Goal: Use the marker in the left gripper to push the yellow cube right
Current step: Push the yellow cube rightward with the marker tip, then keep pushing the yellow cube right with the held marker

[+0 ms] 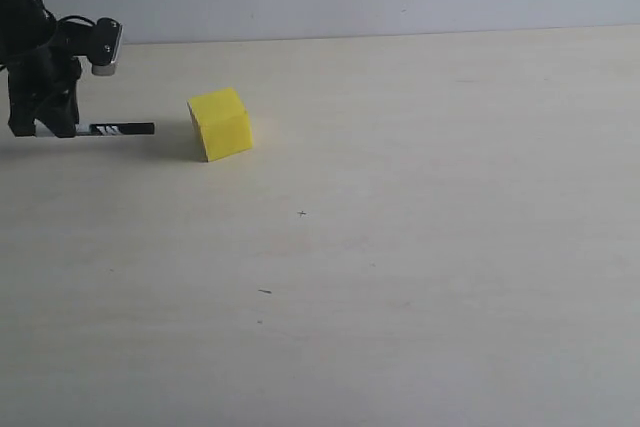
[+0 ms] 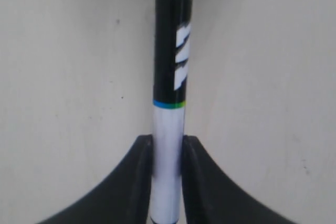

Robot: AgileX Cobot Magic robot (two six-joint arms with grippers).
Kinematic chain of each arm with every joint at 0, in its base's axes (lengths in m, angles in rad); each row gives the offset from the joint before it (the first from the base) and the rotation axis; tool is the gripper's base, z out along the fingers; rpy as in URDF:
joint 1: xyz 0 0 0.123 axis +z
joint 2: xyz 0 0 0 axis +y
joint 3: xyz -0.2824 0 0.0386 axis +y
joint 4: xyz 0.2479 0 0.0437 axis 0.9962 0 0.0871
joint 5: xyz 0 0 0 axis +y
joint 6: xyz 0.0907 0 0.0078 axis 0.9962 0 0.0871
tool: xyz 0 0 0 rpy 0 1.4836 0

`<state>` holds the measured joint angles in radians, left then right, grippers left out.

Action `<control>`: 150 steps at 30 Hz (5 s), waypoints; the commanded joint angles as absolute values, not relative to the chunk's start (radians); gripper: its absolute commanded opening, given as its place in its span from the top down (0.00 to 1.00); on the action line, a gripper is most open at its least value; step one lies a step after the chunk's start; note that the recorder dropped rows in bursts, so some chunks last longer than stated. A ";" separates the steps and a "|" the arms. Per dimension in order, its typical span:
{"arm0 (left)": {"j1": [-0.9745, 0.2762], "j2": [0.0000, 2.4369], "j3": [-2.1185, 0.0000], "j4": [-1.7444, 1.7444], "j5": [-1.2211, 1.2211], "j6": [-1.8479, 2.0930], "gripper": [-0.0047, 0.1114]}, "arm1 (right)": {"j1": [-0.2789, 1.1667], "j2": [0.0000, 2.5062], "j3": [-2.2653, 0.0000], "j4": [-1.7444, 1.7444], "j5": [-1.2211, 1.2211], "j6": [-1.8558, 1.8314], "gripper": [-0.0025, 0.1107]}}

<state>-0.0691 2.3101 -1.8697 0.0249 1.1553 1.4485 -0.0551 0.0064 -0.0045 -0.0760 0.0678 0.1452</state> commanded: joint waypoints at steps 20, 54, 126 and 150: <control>-0.165 2.312 -1.876 -0.059 1.147 1.333 0.96 | -0.059 0.000 0.000 -0.079 0.066 0.142 0.98; -0.226 2.312 -1.880 -0.063 0.985 1.488 0.96 | -0.059 0.000 0.000 -0.079 0.066 0.141 0.98; -0.392 2.398 -2.000 -0.117 0.848 1.400 0.96 | -0.059 0.000 0.000 -0.079 0.066 0.144 0.98; -0.465 2.400 -2.000 -0.083 0.831 1.413 0.96 | -0.059 0.000 0.000 -0.079 0.066 0.143 0.98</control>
<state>-0.4493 2.4024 -1.9906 -0.0729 0.8471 1.4129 -0.0551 0.0064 -0.0045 -0.0760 0.0678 0.1452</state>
